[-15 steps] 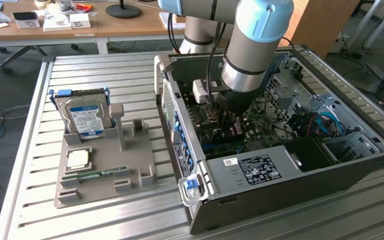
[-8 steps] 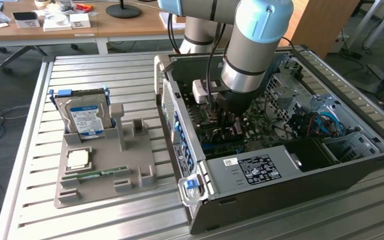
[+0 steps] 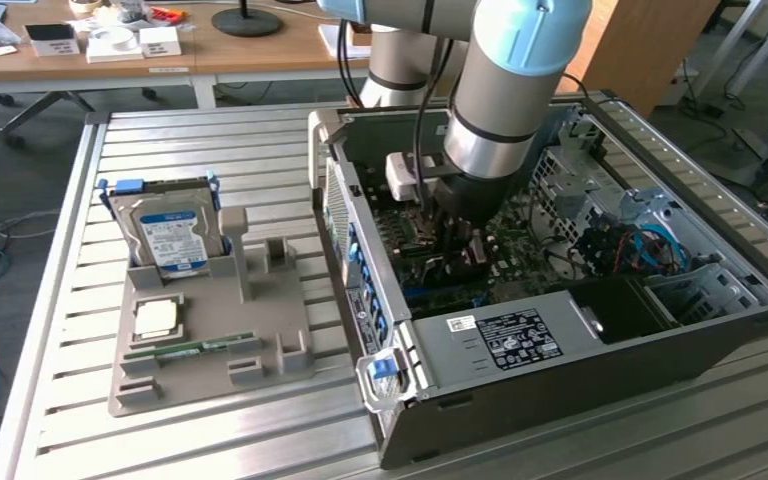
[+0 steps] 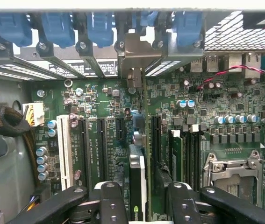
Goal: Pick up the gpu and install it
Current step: 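Insert the gpu into the slot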
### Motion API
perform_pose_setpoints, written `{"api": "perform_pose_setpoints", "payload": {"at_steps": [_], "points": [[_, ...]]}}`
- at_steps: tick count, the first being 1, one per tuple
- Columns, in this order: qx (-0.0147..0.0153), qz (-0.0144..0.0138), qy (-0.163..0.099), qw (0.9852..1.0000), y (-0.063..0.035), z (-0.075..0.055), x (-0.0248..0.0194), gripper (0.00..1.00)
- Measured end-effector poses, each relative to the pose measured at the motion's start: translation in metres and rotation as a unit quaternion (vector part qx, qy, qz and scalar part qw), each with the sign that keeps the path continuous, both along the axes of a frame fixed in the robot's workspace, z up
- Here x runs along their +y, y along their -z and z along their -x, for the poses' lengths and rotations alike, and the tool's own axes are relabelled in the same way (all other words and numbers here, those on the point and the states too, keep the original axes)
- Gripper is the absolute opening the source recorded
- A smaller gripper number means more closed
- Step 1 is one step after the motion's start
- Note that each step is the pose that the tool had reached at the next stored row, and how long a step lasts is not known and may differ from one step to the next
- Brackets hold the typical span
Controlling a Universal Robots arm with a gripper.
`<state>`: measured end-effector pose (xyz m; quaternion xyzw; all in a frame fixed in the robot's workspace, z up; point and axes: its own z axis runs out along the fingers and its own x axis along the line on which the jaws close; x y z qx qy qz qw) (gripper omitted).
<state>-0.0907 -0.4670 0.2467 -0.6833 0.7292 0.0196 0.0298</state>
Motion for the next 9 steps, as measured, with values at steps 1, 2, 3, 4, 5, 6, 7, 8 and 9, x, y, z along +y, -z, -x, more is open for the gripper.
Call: {"api": "perform_pose_setpoints", "payload": {"at_steps": [1,2,3,4,5,6,7,8,9], "points": [[0.0000,0.0000,0.000,1.0000,-0.0005,0.0000,0.0000,0.41],[-0.0001,-0.0001,0.000,1.0000,-0.0005,0.0000,0.0000,0.41],[0.0000,-0.0001,0.000,1.0000,-0.0005,0.0000,0.0000,0.41],[-0.0001,-0.0001,0.000,1.0000,-0.0005,0.0000,0.0000,0.41],[0.0000,-0.0001,0.000,1.0000,-0.0005,0.0000,0.0000,0.41],[0.0000,-0.0001,0.000,1.0000,-0.0005,0.0000,0.0000,0.41],[0.0000,0.0000,0.000,1.0000,-0.0006,0.0000,0.0000,0.41],[0.0000,0.0000,0.000,1.0000,-0.0006,0.0000,0.0000,0.41],[0.0000,-0.0001,0.000,1.0000,-0.0006,0.0000,0.0000,0.41]]}}
